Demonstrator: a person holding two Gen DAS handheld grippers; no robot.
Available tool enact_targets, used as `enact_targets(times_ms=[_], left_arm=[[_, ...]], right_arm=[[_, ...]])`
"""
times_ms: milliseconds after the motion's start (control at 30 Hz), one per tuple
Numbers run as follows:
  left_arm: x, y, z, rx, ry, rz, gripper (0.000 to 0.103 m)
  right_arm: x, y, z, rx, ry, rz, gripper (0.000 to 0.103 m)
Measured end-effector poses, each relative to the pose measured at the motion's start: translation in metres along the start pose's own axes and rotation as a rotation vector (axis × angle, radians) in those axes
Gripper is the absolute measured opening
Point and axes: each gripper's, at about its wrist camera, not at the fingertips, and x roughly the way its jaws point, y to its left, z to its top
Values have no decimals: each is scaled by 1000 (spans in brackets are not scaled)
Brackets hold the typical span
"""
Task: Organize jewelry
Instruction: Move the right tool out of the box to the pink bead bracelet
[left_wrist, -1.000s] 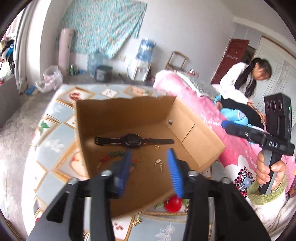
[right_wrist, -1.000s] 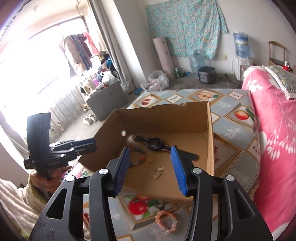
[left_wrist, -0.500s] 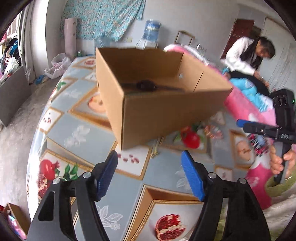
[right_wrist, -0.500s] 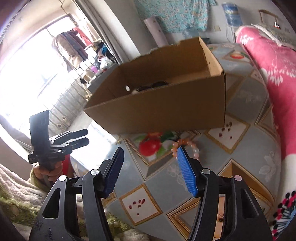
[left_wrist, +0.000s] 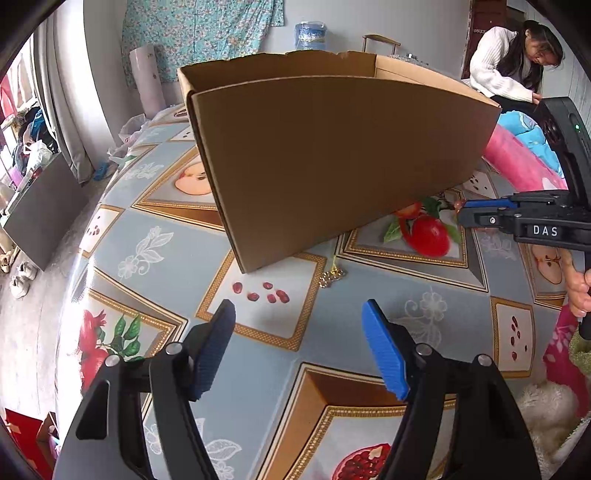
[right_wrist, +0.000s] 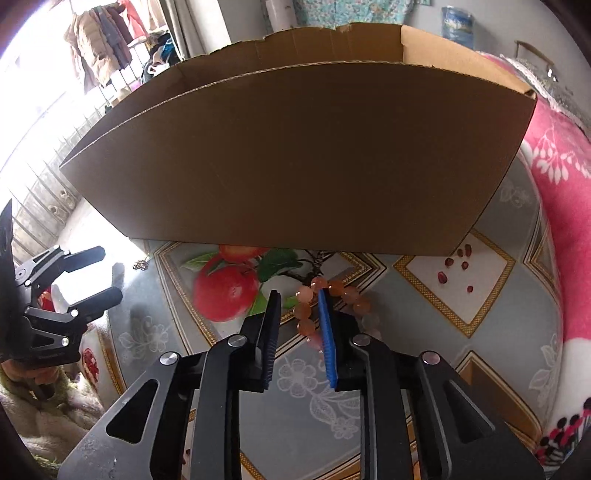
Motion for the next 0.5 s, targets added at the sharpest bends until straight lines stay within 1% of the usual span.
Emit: enact_targets(times_ms=[33,67,167,233,333,400,433,500], left_arm=[[1,0,0,1,-1,-2,69],[1,0,0,2,-2,-5,69],[3,2,1,6,-14,-17,69],[4,1,2,13,-22,-24,67],[5,-3,6,24,-35,-38,61],[9,-8,9,27,-35,-51,53],[10,-9,11,27,-35,-57,51],[14,-10,13,25,-29,-68,42]], right_arm=[[0,2,0,-6,-1,-16,10],[-1,2,-2,-7,-2,-25,8],[-3,0,-4,25,1,-12,8],[-6,-2,-7,47,6,-1,8],[-9,-2,-13,84,14,36,8],[-11,-1,-18,101,18,62,8],[-13,0,-22,107,18,72,8],[-13,2,-24,113,17,79,8]])
